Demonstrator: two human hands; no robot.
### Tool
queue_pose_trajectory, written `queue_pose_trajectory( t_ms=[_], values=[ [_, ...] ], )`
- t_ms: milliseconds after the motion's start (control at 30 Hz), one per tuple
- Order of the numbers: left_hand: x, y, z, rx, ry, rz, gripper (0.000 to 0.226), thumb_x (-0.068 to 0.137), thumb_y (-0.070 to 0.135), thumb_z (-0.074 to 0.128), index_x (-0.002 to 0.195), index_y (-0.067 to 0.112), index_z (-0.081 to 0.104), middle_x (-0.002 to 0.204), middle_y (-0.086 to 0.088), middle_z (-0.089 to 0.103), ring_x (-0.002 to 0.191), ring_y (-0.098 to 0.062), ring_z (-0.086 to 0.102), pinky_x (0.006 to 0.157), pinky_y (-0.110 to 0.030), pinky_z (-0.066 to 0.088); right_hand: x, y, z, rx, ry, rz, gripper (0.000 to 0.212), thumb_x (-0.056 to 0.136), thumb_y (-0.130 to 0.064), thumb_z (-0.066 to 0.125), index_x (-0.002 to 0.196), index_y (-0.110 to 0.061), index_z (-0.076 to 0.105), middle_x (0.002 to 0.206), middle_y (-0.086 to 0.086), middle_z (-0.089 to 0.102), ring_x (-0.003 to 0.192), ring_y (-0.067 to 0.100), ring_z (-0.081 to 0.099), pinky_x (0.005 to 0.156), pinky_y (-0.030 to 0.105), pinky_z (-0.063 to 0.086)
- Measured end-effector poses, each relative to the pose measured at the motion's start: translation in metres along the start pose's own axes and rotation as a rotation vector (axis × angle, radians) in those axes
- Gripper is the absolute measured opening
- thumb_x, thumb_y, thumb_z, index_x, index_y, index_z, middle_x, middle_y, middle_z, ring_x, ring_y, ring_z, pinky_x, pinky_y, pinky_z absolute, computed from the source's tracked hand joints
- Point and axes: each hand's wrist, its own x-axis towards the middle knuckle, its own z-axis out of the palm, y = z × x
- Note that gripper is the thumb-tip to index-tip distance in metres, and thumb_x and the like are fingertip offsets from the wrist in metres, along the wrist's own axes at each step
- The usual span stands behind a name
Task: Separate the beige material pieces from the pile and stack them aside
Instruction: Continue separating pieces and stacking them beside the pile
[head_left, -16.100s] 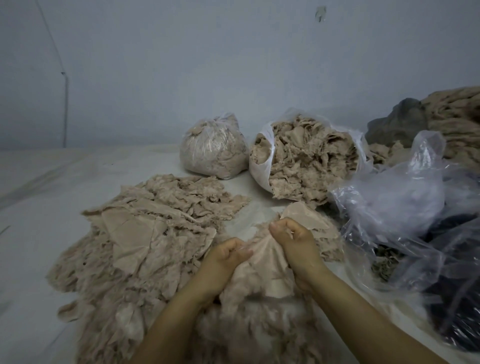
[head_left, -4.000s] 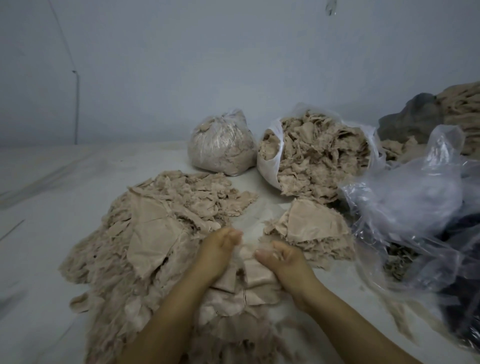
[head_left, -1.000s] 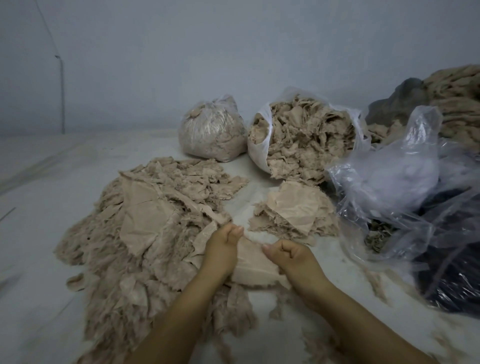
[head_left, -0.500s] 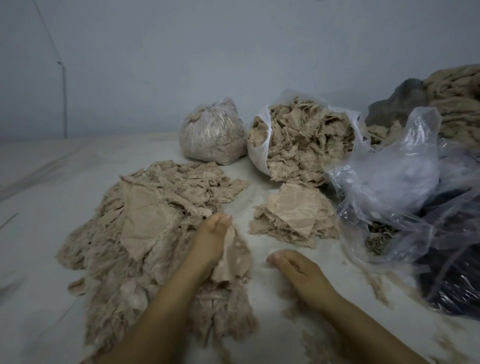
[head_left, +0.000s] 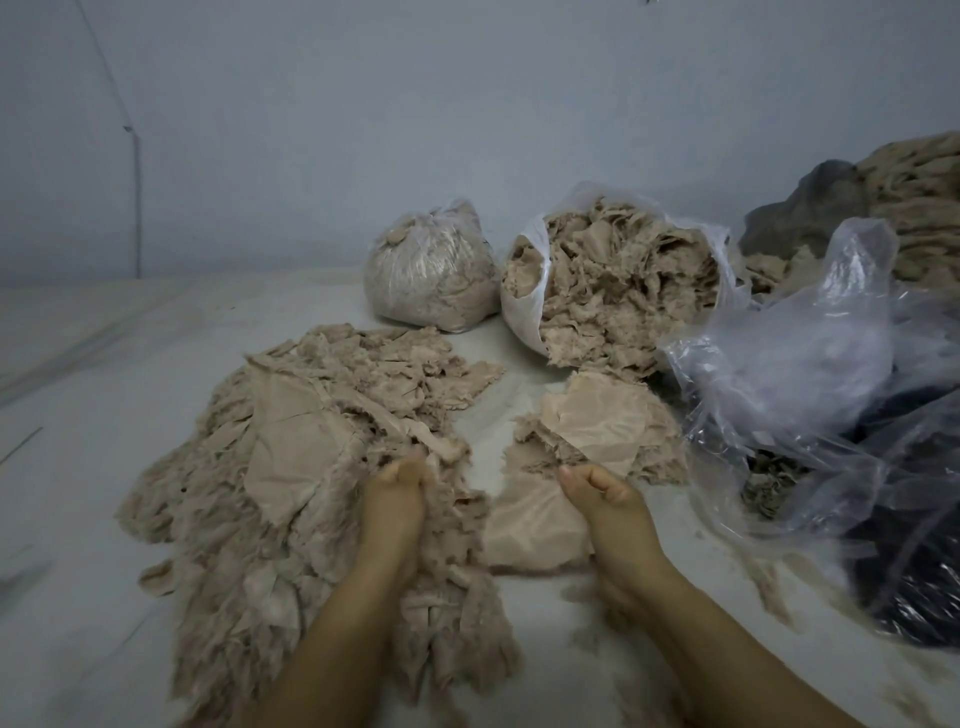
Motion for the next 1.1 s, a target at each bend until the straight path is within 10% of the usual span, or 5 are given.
queue_pose_trajectory(
  t_ms=[267, 467, 700, 967, 1100],
  values=[
    [0.0, 0.004, 0.001, 0.319, -0.356, 0.179, 0.032, 0.097, 0.018, 0.05, 0.068, 0.007, 0.058, 0.044, 0.007, 0.052, 0.039, -0.005, 0.043, 0.04, -0.014, 0.034, 0.053, -0.055, -0.013, -0.39, -0.082, -0.169, 0.027, 0.088, -0.023, 0.066, 0.062, -0.021, 0.069, 0.06, -0.003, 0.063, 0.054, 0.008, 0.055, 0.049, 0.017, 0.046],
    [0.012, 0.007, -0.031, 0.699, -0.613, 0.339, 0.019, 0.089, 0.01, 0.063, 0.102, 0.024, 0.066, 0.095, 0.013, 0.066, 0.089, 0.001, 0.062, 0.083, -0.013, 0.047, 0.083, -0.075, -0.035, -1.146, 0.276, -0.347, 0.024, 0.089, -0.039, 0.06, 0.102, -0.02, 0.065, 0.104, 0.0, 0.061, 0.1, 0.022, 0.058, 0.088, 0.039, 0.048],
    [0.018, -0.004, -0.044, 1.175, -0.715, 0.577, 0.037, 0.088, 0.031, 0.064, 0.124, 0.028, 0.059, 0.126, 0.01, 0.054, 0.118, -0.006, 0.045, 0.095, -0.016, 0.032, -0.01, 0.031, 0.025, -1.083, -0.416, -0.088, 0.038, 0.07, -0.07, 0.061, 0.067, -0.031, 0.058, 0.075, -0.013, 0.057, 0.071, 0.0, 0.053, 0.064, 0.019, 0.042],
    [0.01, -0.017, -0.035, 0.9, -0.294, 0.677, 0.032, 0.093, 0.003, 0.046, 0.12, 0.013, 0.061, 0.119, 0.005, 0.055, 0.11, -0.012, 0.05, 0.09, -0.02, 0.037, -0.001, 0.034, 0.004, -0.67, -0.118, -0.134, 0.02, 0.094, -0.019, 0.058, 0.076, -0.02, 0.048, 0.06, -0.009, 0.048, 0.055, 0.002, 0.044, 0.054, 0.013, 0.035],
    [-0.007, -0.011, -0.013, 0.871, -0.609, 0.619, 0.035, 0.096, 0.038, 0.049, 0.126, 0.022, 0.056, 0.117, 0.015, 0.055, 0.109, -0.006, 0.05, 0.09, -0.02, 0.036, -0.002, 0.034, 0.006, -0.458, -0.047, -0.11, 0.018, 0.097, -0.007, 0.049, 0.081, -0.016, 0.051, 0.063, -0.005, 0.048, 0.054, 0.004, 0.043, 0.054, 0.017, 0.036]
  ],
)
